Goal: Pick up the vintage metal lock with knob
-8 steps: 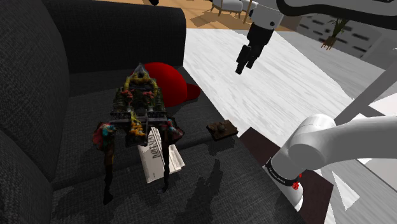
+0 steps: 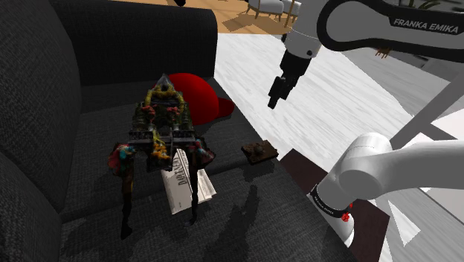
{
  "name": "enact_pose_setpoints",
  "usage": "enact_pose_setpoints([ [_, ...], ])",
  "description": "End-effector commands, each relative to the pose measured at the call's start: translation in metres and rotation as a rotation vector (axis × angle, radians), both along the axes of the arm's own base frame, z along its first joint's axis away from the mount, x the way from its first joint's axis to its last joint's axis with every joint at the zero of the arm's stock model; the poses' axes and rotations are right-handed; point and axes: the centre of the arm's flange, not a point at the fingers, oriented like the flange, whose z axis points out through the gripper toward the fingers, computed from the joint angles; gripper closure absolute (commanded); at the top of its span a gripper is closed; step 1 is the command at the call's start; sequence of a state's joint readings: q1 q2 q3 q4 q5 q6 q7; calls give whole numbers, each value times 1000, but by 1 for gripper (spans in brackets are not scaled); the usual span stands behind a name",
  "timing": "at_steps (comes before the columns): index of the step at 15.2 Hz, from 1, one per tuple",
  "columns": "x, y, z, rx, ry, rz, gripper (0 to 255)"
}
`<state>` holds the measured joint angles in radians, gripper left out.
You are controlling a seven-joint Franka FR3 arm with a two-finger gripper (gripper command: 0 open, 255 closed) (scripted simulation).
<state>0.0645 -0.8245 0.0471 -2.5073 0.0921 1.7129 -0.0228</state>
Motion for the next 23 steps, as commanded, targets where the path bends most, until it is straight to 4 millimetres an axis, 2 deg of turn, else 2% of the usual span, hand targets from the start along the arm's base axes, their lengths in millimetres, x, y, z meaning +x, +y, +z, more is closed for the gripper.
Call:
enact_pose_setpoints([
  [1,-7,20,-17,5,4,11,0],
  [9,-42,92,-80,25,22,55,0],
  [10,-43,93,-80,25,23,56,0],
  [17,-43,93,-120,25,23,56,0],
  [19,-43,93,-120,25,23,56,0],
  [20,-42,93,-121,25,23,56,255],
  [23,-42,94,-121,25,23,56,255],
])
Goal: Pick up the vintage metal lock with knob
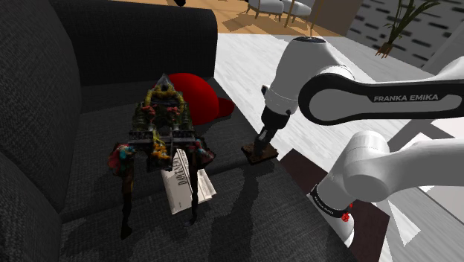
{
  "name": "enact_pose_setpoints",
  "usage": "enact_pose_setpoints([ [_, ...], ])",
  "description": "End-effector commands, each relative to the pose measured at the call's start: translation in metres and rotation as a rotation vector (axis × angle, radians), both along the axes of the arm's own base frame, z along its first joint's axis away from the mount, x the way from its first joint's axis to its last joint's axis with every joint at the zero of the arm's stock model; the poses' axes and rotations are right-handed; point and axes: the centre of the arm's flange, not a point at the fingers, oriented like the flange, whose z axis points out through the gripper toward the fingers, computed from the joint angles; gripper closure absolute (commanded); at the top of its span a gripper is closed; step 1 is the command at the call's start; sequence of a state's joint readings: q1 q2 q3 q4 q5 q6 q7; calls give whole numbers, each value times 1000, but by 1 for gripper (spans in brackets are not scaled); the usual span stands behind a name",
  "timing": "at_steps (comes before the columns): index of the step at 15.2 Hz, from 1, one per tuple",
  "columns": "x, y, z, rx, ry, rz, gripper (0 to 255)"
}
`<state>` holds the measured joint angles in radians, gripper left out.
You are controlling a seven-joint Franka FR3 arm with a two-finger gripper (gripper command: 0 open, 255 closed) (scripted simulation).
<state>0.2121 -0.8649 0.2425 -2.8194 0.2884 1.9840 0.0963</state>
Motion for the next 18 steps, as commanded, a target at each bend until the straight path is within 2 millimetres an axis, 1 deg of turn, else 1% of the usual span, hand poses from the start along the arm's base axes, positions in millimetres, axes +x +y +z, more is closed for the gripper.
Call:
enact_pose_setpoints([
  [1,0,0,-1,0,1,0,255],
  [6,0,0,0,0,1,0,255],
  [18,0,0,63,0,1,0,255],
])
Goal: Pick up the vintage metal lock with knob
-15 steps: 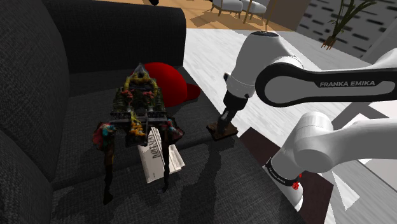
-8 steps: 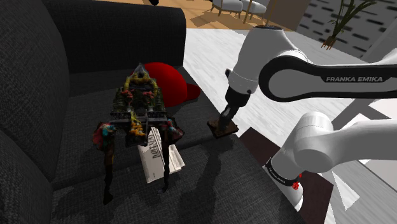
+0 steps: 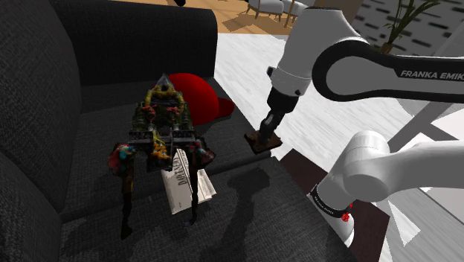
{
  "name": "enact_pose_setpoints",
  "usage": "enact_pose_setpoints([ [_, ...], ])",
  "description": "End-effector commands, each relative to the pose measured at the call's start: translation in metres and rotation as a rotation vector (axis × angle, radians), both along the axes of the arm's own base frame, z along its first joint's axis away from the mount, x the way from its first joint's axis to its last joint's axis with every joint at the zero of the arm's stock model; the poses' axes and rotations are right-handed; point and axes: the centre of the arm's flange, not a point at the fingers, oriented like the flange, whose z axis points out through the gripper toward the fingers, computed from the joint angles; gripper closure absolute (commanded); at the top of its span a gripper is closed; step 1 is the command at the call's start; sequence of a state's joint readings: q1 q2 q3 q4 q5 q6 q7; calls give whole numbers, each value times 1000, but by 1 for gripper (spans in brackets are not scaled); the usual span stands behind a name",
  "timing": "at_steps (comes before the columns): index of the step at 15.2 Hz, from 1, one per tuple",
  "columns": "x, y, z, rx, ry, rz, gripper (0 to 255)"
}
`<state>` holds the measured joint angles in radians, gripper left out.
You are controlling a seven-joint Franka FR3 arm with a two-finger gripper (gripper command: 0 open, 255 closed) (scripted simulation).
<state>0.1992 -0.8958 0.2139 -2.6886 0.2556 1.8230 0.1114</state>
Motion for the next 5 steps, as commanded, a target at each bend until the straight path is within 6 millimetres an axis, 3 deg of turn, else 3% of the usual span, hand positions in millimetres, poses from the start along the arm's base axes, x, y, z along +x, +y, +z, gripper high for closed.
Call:
enact_pose_setpoints([
  [1,0,0,11,0,0,0,255],
  [5,0,0,22,0,0,0,255],
])
